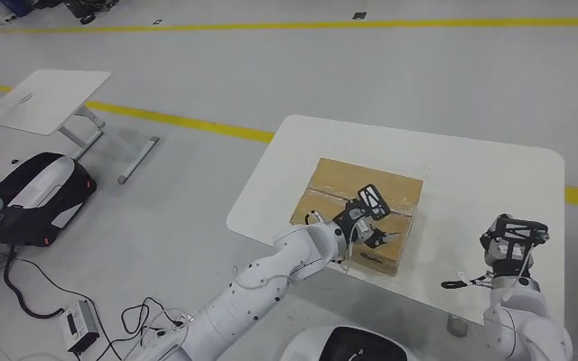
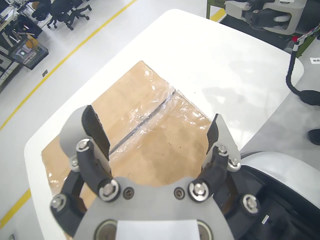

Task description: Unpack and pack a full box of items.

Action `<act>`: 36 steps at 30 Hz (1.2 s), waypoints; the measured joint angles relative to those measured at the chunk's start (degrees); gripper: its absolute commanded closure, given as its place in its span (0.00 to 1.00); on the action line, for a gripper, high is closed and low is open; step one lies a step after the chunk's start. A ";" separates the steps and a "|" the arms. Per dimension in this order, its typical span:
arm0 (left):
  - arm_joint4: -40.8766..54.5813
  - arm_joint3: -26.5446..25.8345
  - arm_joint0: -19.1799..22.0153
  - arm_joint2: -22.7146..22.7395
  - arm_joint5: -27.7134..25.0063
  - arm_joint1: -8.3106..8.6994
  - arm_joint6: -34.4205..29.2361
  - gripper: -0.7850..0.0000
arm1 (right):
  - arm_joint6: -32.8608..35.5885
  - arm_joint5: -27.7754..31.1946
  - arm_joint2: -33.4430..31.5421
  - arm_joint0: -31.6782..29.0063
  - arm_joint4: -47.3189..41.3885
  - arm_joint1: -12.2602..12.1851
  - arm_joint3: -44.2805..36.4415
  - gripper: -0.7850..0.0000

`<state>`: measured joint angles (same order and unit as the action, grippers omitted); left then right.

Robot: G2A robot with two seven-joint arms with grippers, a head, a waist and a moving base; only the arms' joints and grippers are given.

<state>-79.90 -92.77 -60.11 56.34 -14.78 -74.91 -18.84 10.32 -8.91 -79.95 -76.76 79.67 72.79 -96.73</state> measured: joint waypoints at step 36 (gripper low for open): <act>-15.32 15.26 10.76 -9.94 9.90 -5.61 -3.60 1.00 | -0.66 2.61 -2.04 -0.31 -4.85 0.65 -0.61 1.00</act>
<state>-95.22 -77.51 -49.35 46.41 -4.88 -80.52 -22.44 9.67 -6.30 -81.99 -77.06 74.81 73.44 -97.34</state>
